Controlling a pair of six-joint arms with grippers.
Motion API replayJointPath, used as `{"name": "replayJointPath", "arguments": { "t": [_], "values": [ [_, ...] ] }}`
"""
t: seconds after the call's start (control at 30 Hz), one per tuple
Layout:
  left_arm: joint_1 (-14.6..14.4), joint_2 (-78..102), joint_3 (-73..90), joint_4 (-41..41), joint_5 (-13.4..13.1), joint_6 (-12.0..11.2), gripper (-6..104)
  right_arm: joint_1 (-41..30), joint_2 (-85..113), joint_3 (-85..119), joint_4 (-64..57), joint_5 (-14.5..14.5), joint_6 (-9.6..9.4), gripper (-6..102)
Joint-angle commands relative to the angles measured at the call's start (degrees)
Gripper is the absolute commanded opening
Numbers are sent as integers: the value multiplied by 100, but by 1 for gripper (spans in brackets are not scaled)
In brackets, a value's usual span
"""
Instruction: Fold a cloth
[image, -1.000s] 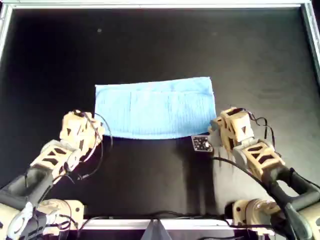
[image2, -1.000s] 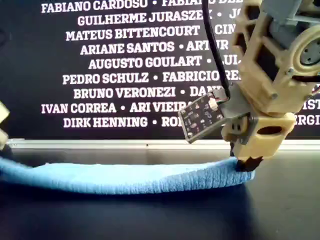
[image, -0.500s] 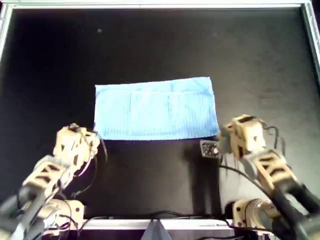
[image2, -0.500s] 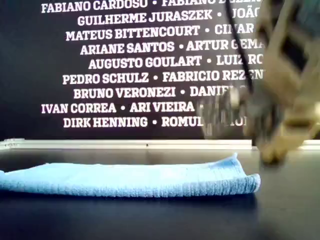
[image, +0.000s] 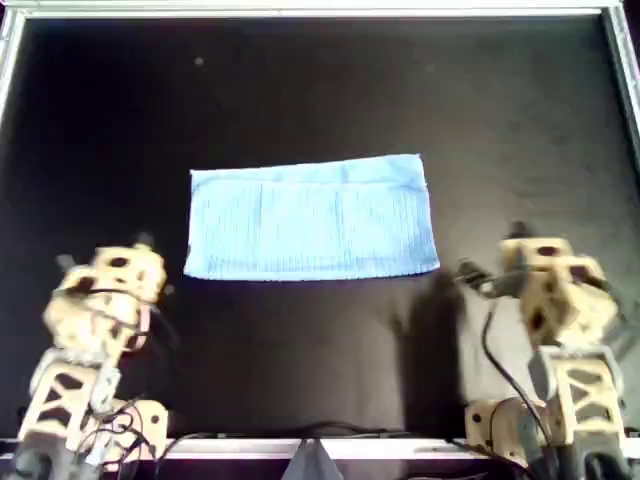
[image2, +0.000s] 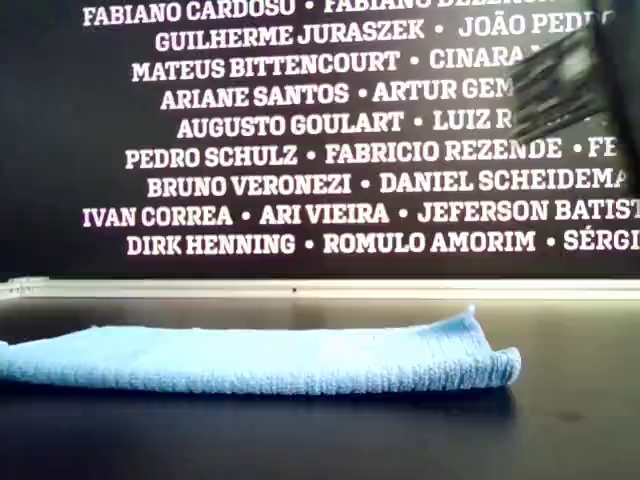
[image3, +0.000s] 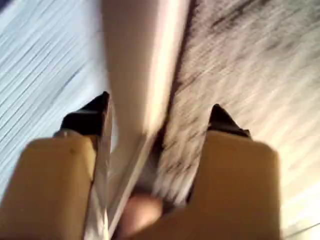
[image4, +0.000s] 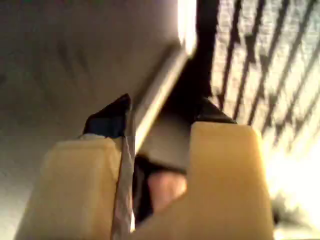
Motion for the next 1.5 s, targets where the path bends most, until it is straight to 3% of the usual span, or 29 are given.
{"name": "replayJointPath", "arguments": {
  "t": [0.0,0.33,0.43,0.53,0.73,0.83,1.17,1.47],
  "values": [
    [501,369,26,-26,-26,18,68,-290,791,158,9,-18,-18,50],
    [510,387,-53,844,62,18,68,-193,1433,782,0,-114,70,51],
    [510,387,-62,844,44,18,68,-176,1424,817,0,-123,-9,51],
    [510,387,-53,835,-9,18,68,-158,1397,817,0,-193,35,51],
    [466,387,44,835,-9,18,68,26,1116,826,18,-1274,79,51],
    [457,378,44,835,62,18,68,35,237,694,18,-1503,79,51],
    [457,369,53,835,70,18,68,545,-3410,-984,18,-1512,-18,61],
    [448,352,53,844,79,18,68,1591,-4632,-1573,18,-1441,79,63]
  ]
}}
